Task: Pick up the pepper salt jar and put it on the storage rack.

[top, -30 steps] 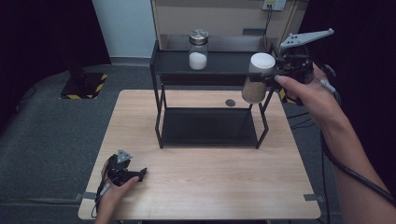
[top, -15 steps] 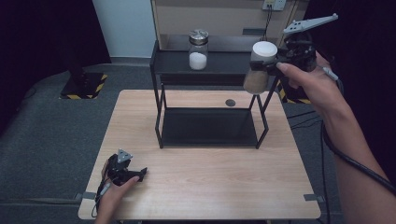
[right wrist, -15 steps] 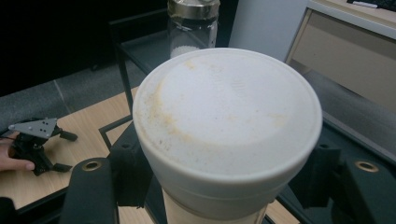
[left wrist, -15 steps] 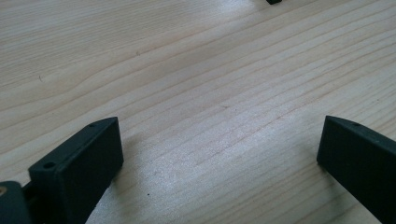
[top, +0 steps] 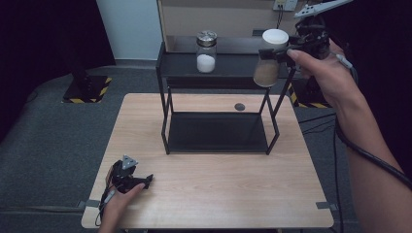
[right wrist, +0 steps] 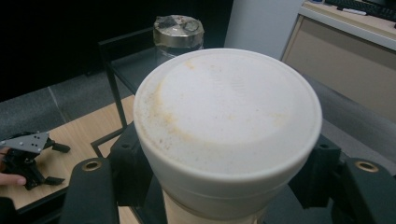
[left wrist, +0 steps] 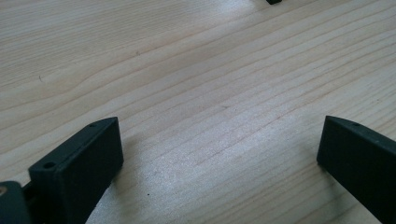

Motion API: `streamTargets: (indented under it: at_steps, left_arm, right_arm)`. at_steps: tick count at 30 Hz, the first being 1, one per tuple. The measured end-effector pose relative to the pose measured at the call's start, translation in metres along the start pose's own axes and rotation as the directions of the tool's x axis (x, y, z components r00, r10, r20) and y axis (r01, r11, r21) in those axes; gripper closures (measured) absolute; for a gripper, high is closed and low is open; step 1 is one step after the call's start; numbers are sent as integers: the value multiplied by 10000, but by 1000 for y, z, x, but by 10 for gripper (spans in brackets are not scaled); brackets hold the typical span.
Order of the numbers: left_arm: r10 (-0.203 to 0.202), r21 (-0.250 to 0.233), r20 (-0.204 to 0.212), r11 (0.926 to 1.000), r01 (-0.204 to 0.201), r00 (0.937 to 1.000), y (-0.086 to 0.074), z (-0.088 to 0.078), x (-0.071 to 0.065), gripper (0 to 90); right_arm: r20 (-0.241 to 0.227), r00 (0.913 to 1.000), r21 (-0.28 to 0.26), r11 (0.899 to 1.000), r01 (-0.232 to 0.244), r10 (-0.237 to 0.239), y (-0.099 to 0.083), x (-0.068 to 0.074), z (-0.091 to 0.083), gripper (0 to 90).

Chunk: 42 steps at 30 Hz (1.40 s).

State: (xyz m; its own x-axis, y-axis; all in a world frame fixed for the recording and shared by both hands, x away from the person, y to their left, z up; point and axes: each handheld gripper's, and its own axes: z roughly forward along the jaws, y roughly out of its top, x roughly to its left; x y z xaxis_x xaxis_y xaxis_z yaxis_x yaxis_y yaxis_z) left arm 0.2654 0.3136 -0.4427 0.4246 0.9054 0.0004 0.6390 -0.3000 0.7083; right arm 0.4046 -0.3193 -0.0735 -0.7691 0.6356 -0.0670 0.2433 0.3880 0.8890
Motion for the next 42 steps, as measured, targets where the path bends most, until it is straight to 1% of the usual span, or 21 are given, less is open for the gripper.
streamTargets:
  at_steps: [5, 9, 12, 18, 32, 38, 42]
  left_arm:
    - [0, 0, 0, 10000, 0, 10000, 0, 0, 0, 0]
    - [0, 0, 0, 10000, 0, 10000, 0, 0, 0, 0]
    - [-2, -3, 0, 10000, 2, 10000, 0, 0, 0, 0]
    - [0, -3, -2, 10000, 0, 10000, 0, 0, 0, 0]
    - [-5, -7, -2, 10000, 5, 10000, 0, 0, 0, 0]
    - [-3, -7, -3, 10000, 3, 10000, 0, 0, 0, 0]
    - [-2, -7, -2, 10000, 2, 10000, 0, 0, 0, 0]
  right_arm:
    - [51, 10000, 30, 10000, -55, 54, 5, -3, 5, 348]
    - [148, 9999, 122, 9999, -14, 12, 10, -3, 11, 348]
    - [93, 9999, 89, 9999, -76, 75, 12, -4, 14, 348]
    - [165, 9998, 135, 9999, -82, 80, 16, -5, 23, 348]
    - [350, 9989, -71, 9995, -308, 310, 17, -11, 41, 348]
    - [394, 9988, -28, 9996, -285, 286, 20, -13, 50, 348]
    - [412, 9985, -33, 9994, -353, 354, 20, -15, 56, 348]
